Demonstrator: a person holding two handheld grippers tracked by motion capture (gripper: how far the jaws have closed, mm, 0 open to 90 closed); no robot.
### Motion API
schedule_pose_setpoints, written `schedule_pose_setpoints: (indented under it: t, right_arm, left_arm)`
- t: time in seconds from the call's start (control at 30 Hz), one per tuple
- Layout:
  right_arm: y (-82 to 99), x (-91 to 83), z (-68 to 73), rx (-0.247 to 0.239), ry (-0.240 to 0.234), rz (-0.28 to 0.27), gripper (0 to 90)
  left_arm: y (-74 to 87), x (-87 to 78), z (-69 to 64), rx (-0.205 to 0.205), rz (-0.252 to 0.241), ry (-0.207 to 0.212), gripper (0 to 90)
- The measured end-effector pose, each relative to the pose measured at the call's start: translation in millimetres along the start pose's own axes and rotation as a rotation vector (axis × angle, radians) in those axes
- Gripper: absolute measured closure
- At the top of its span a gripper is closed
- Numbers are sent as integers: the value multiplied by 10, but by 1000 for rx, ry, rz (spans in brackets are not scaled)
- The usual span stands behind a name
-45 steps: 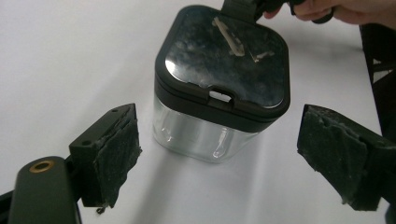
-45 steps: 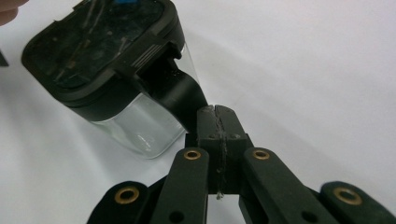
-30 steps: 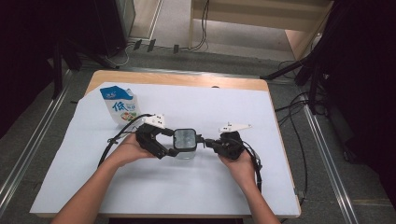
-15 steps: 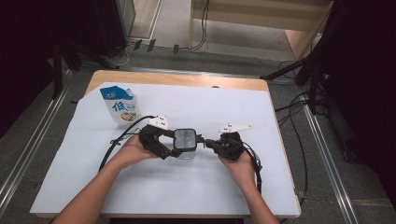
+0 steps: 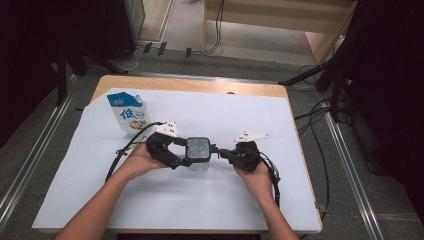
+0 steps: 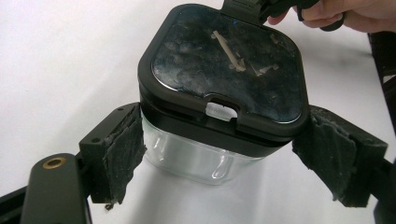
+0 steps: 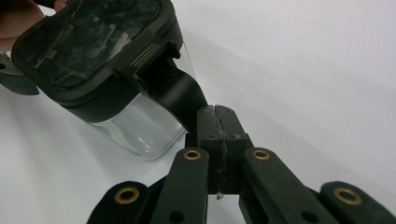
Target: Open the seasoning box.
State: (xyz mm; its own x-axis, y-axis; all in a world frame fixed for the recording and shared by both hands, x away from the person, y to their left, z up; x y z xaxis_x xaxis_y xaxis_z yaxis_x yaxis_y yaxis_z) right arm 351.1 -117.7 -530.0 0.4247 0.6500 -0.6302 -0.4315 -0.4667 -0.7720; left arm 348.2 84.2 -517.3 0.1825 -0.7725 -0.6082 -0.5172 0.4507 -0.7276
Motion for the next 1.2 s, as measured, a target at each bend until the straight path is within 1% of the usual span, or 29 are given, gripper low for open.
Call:
schedule_pose_setpoints:
  t: [0.1,0.27,0.33,0.4,0.43,0.47,0.5,0.53,0.57,0.63,0.7,0.73,0.77,0.8,0.83,0.9,1.03,1.07,1.1,1.2]
  right_arm:
    - [0,0,0,-1,1,1,900]
    - [-1,-1,0,-1,1,1,900]
    - [-3,-2,0,0,-1,-1,900]
    - [-5,-4,0,1,-3,-3,900]
    - [-5,-4,2,1,-5,-3,900]
    - [-6,-3,1,1,-4,-5,900]
    - [-6,-4,3,4,-5,-5,900]
    - [-6,-4,3,5,-6,-5,900]
    - [-5,-3,1,7,-8,-7,900]
    - [-3,-4,2,14,-12,-7,900]
    - [-1,-3,3,18,-12,-9,900]
    - [0,-3,3,19,-12,-11,900]
    - [1,-2,1,19,-11,-13,900]
    - [3,-1,1,19,-11,-17,900]
    - [4,-1,3,22,-10,-17,900]
    - [6,-1,5,25,-10,-20,900]
    - [6,-5,10,28,-6,-21,900]
    - [5,-6,14,28,-7,-22,900]
    - [5,-7,15,27,-6,-24,900]
    - [4,-6,17,28,-6,-24,900]
  left_arm:
    - [-8,-20,-5,4,0,-3,183]
    - [-22,-91,-12,0,-4,5,202]
    - [-29,-122,-16,-6,-12,9,217]
    - [-38,-175,-15,-14,-21,14,253]
    - [-45,-199,-13,-18,-28,22,314]
    - [-60,-230,-8,-33,-41,27,348]
    - [-69,-245,-6,-37,-46,24,359]
    - [-78,-263,-11,-37,-52,24,376]
    - [-81,-276,-12,-28,-49,21,407]
    - [-92,-287,-25,-26,-49,8,476]
    - [-115,-297,-46,-36,-58,33,669]
    - [-135,-298,-59,-44,-68,41,712]
    - [-147,-300,-73,-41,-70,45,772]
    - [-155,-301,-86,-38,-70,47,793]
    - [-165,-301,-99,-32,-65,53,810]
    - [-194,-287,-124,-40,-62,55,830]
    - [-242,-266,-157,-43,-59,52,844]
    - [-255,-266,-159,-42,-55,56,845]
    - [-272,-259,-168,-52,-63,62,848]
    - [-318,-251,-181,-47,-55,67,859]
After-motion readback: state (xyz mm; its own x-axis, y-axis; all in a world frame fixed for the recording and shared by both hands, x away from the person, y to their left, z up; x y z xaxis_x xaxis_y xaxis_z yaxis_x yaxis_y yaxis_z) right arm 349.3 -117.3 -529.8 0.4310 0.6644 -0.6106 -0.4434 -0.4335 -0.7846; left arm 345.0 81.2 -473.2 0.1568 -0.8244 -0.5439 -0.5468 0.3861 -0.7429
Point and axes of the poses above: each handheld gripper's, and its own axes: x roughly forward along the jaws, y roughly out of its underside, z roughly to its left, the point moved 6 cm from there along x, roughly forward along the jaws, and after that the axes turned 10 degrees about -x, right-handed, at the moved point
